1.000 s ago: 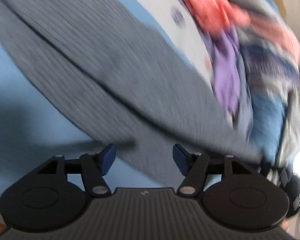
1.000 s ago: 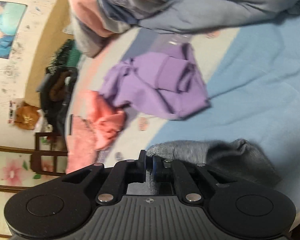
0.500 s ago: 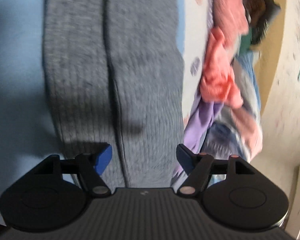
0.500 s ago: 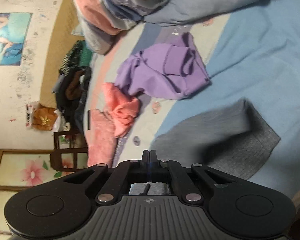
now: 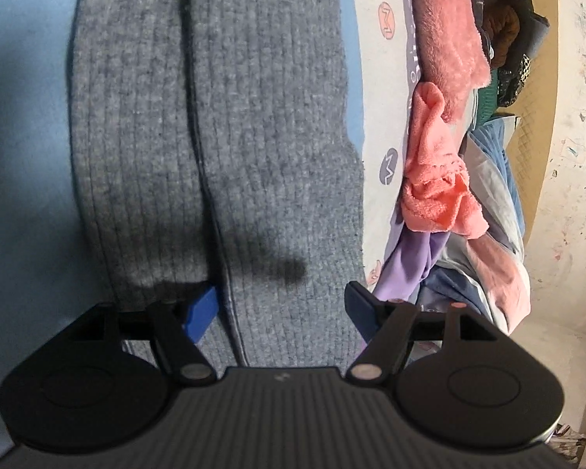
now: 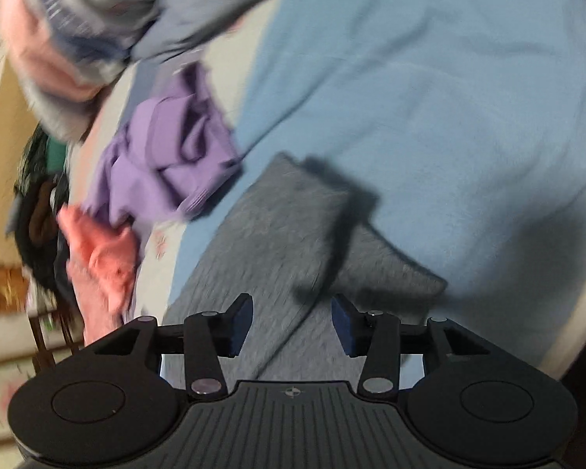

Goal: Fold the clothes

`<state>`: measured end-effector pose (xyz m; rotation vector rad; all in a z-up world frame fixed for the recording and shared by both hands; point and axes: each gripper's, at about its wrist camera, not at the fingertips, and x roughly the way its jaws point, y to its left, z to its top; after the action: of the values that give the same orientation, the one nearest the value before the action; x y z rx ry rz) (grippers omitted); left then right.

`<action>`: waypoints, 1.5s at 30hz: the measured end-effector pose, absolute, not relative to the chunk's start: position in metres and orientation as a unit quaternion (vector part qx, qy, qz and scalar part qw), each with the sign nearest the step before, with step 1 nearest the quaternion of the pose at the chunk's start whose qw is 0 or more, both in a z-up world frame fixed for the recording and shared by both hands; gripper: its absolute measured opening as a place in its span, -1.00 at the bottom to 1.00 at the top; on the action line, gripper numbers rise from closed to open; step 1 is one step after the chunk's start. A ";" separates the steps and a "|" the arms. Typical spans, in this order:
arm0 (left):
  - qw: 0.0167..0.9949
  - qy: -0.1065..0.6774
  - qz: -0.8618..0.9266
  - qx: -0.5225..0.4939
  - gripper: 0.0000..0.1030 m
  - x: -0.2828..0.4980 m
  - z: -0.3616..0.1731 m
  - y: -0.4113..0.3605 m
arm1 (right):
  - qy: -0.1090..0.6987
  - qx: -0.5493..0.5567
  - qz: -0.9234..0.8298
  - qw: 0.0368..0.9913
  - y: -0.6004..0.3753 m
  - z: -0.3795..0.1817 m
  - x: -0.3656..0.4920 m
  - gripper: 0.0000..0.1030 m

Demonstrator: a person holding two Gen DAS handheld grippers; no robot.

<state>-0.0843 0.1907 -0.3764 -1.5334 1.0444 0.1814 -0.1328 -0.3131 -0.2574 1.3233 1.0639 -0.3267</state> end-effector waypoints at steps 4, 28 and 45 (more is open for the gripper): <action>0.596 0.447 0.082 -0.662 0.48 -0.082 -0.378 0.187 | 0.447 0.580 -0.167 0.660 -0.314 -0.268 -0.121 -0.27; 0.614 0.429 0.089 -0.656 -0.88 -0.083 -0.365 0.190 | 0.414 0.648 -0.032 0.638 -0.312 -0.198 -0.160 -0.89; 0.665 0.510 0.157 -0.522 -0.89 -0.119 -0.343 0.245 | 0.569 0.478 -0.094 0.662 -0.286 -0.258 -0.172 -0.88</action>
<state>-0.1187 0.2451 -0.3434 -1.1796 1.1523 0.3535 -0.1721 -0.2860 -0.2583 1.0815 1.2856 -0.2129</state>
